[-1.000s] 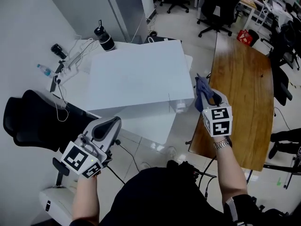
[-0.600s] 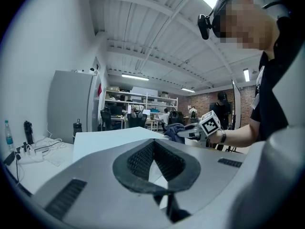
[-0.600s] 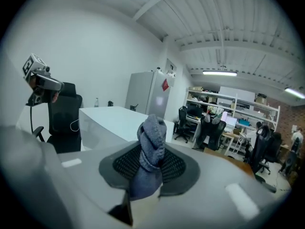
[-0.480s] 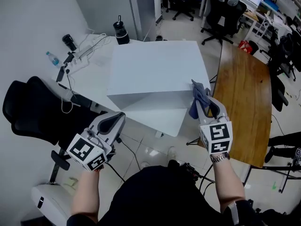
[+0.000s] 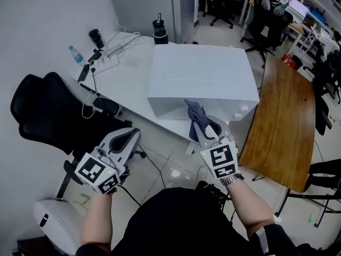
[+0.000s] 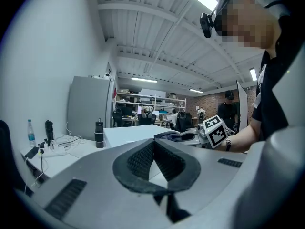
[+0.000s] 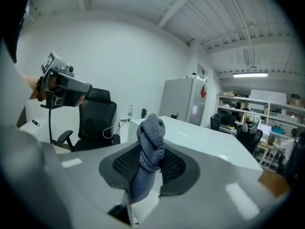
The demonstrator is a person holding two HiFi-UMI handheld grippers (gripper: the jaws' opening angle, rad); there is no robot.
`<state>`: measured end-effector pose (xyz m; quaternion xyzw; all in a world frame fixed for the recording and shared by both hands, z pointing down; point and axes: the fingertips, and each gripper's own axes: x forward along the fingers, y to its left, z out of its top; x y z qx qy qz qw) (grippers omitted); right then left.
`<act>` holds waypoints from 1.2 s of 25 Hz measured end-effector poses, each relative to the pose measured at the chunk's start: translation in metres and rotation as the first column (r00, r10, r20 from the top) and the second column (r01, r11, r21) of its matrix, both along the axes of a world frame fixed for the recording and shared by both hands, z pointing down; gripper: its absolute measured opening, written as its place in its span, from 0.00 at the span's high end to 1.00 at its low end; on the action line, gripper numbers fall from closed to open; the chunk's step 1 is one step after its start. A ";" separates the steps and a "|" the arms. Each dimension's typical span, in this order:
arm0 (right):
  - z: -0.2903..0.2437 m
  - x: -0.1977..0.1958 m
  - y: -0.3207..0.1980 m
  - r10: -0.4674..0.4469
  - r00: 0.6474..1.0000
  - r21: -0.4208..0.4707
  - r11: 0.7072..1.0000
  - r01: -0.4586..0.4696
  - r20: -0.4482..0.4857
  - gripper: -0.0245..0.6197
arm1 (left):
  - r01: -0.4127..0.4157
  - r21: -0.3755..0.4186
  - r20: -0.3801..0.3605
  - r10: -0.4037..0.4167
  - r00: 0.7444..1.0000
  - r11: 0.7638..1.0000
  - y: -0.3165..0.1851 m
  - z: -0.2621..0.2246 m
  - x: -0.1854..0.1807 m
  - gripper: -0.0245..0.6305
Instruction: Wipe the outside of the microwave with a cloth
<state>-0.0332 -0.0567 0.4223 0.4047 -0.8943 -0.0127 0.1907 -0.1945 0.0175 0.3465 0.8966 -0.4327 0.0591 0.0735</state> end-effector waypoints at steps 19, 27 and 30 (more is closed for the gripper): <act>0.077 -0.164 -0.025 -0.147 0.986 0.010 0.989 0.148 -0.075 0.81 | 0.115 -0.020 0.027 -0.115 0.993 0.993 0.033 0.015 -0.092 0.96; 0.111 -0.172 -0.055 -0.076 0.994 -0.084 0.994 0.069 -0.084 0.81 | 0.136 -0.037 0.041 -0.134 0.990 0.990 0.027 0.018 -0.111 0.96; 0.116 -0.168 -0.062 -0.044 0.997 -0.105 0.994 0.037 -0.068 0.81 | 0.130 -0.036 0.043 -0.129 0.991 0.991 0.023 0.020 -0.113 0.96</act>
